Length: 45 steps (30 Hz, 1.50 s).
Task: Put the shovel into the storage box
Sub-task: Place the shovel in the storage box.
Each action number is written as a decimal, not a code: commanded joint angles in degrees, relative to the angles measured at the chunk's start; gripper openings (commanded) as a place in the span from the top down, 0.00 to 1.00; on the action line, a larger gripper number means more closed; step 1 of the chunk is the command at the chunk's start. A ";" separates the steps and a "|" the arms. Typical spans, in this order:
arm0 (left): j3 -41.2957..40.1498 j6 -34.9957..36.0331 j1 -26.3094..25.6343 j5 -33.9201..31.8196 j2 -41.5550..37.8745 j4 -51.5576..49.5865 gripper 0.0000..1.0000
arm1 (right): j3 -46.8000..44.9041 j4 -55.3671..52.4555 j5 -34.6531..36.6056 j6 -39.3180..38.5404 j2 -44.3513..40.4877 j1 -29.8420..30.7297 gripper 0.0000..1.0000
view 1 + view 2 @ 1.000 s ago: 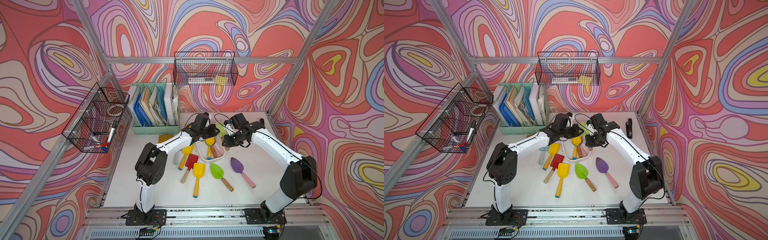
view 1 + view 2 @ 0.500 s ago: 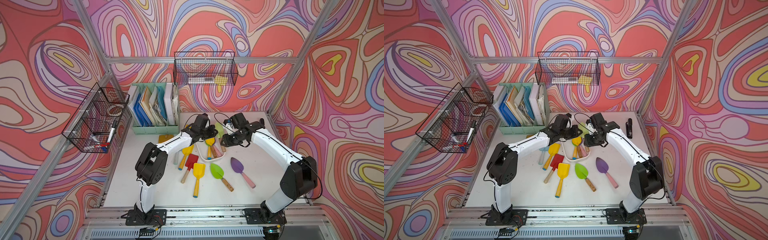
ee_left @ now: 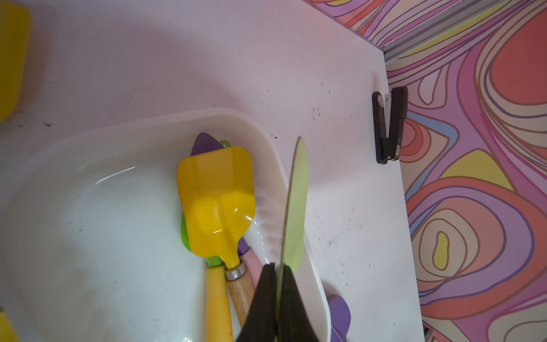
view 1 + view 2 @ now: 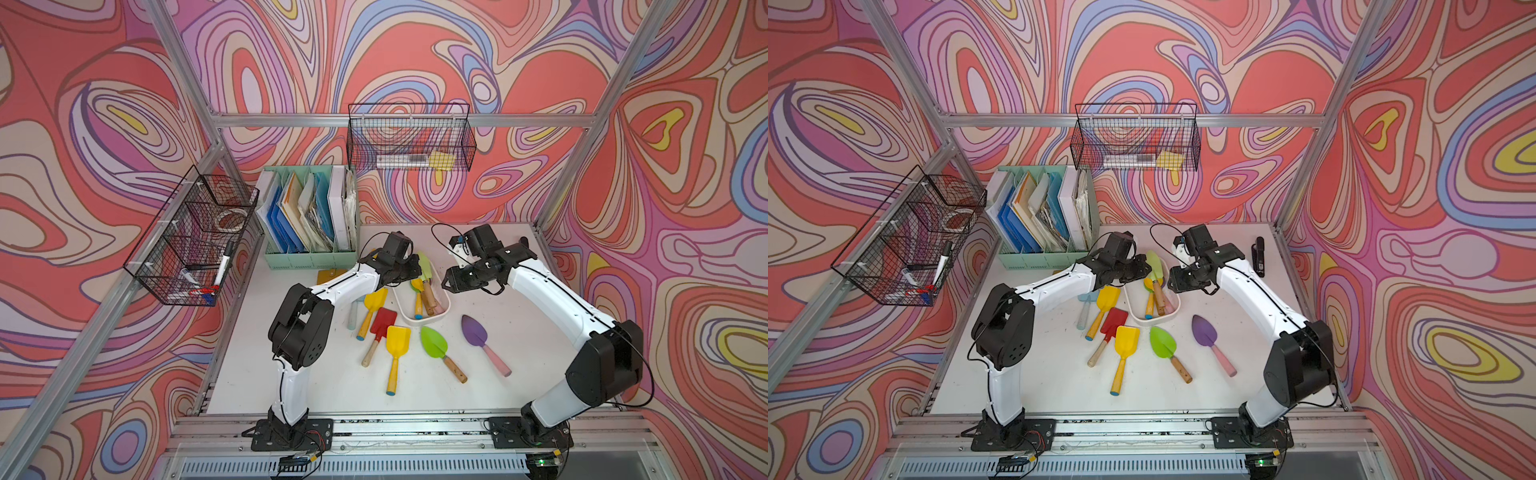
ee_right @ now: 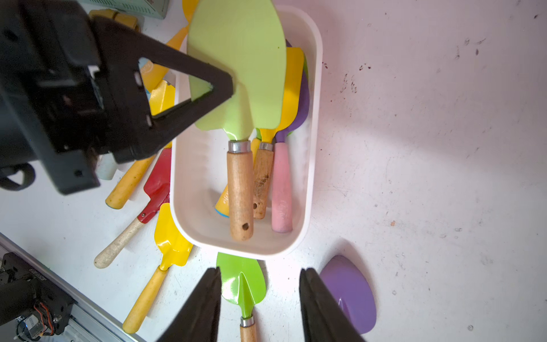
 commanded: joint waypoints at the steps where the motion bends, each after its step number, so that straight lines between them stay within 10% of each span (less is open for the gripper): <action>1: -0.62 2.87 0.61 -2.05 -2.41 -2.76 1.00 | -1.11 0.29 0.19 -0.30 -0.68 0.30 0.56; 42: -0.03 2.35 1.13 -1.26 5.74 -0.85 1.00 | -3.57 1.50 -0.09 0.11 -1.04 0.26 0.56; 45: 0.13 2.35 1.17 -1.31 5.84 -1.25 0.84 | -3.68 1.63 -0.18 0.15 -0.95 0.25 0.56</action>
